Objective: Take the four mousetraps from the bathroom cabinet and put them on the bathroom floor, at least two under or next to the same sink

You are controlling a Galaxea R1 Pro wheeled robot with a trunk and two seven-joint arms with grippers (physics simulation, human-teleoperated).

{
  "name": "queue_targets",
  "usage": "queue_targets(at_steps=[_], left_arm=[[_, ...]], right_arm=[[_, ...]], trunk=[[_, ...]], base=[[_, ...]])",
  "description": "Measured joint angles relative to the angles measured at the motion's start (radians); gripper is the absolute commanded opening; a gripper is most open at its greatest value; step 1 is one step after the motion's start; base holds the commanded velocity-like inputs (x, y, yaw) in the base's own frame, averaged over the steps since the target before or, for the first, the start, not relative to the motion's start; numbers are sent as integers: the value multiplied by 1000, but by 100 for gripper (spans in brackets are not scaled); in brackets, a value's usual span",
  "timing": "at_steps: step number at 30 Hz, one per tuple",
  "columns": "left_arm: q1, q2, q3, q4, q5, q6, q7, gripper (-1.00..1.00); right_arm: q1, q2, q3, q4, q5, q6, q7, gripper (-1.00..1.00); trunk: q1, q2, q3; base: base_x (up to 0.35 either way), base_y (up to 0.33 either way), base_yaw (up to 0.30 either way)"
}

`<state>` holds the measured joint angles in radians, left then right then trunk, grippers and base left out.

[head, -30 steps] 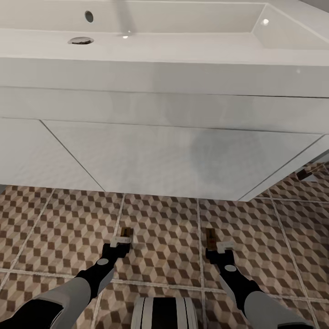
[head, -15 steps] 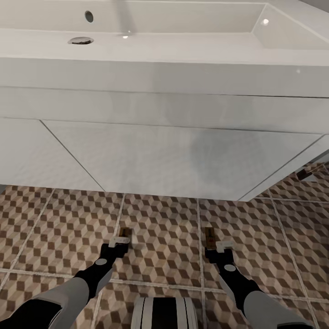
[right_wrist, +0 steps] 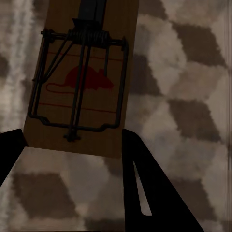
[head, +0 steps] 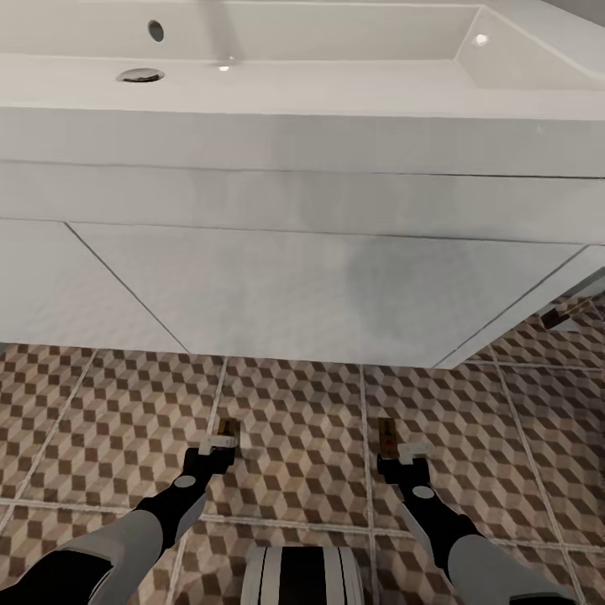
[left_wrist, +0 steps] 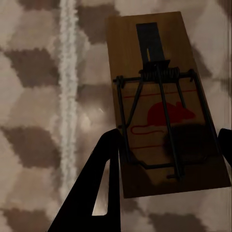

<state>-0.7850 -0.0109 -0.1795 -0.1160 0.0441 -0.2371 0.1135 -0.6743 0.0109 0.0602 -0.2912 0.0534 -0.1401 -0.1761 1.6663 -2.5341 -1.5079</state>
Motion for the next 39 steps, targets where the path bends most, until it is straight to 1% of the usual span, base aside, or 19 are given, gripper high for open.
queue_targets(at_steps=[5,15,28,39], left_arm=[[0,0,0,0,-1,-1,0,-100],[0,0,0,0,-1,-5,0,-100],[0,0,-1,-1,-2,-9,0,-100],[0,1,1,-7,-2,-6,0,-100]], right_arm=[[0,0,-1,-13,-3,0,0,-100],[0,0,-2,-30,-3,0,0,-100],[0,-1,-1,-30,-4,8,1,-100],[0,-6,-2,-10,-9,7,1,-100]], trunk=[[0,0,0],[0,0,0],[0,0,0],[0,0,0]], base=[[0,0,-88],[0,0,-12],[0,0,0],[0,0,0]])
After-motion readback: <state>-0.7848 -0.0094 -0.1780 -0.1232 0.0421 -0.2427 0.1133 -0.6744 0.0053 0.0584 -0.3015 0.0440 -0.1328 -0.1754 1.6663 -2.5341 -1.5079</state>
